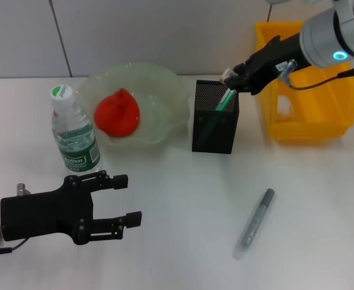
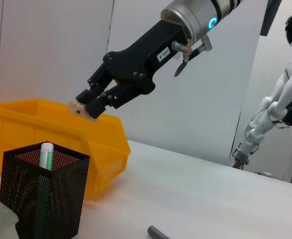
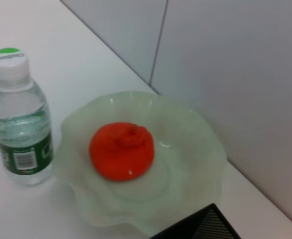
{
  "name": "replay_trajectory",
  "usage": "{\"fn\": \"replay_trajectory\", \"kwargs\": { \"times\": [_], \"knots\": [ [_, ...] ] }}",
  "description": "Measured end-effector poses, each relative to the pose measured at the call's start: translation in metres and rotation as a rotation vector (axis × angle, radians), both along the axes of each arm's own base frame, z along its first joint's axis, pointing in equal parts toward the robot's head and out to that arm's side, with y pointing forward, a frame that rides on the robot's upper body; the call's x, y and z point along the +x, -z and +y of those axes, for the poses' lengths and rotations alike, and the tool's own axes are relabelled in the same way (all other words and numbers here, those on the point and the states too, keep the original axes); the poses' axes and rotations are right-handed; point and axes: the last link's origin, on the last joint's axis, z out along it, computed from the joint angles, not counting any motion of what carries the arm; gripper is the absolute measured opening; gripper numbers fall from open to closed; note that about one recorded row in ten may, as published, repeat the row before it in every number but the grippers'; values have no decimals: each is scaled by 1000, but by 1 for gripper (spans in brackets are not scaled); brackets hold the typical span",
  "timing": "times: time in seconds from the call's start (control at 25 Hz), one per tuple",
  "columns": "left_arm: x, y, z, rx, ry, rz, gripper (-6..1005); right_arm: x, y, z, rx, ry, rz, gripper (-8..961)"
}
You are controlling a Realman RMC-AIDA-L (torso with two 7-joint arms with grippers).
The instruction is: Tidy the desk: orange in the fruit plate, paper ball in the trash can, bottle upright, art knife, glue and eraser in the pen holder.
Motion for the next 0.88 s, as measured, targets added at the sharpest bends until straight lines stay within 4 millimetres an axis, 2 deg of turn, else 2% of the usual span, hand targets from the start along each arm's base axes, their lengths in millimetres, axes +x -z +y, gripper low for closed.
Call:
{"fn": "replay_trajectory", "kwargs": {
  "times": [0.24,0.4,0.88],
  "knots": [
    [0,1,0,-3,-7,-4,815,7,5,8,14,19,-7,287],
    [0,1,-1,-4,-8,-5,815,12,17,15,9,22,-15,299],
    [0,0,-2,-9,-4,-4,815,18,30,20,0,37,-12,337]
  ]
}}
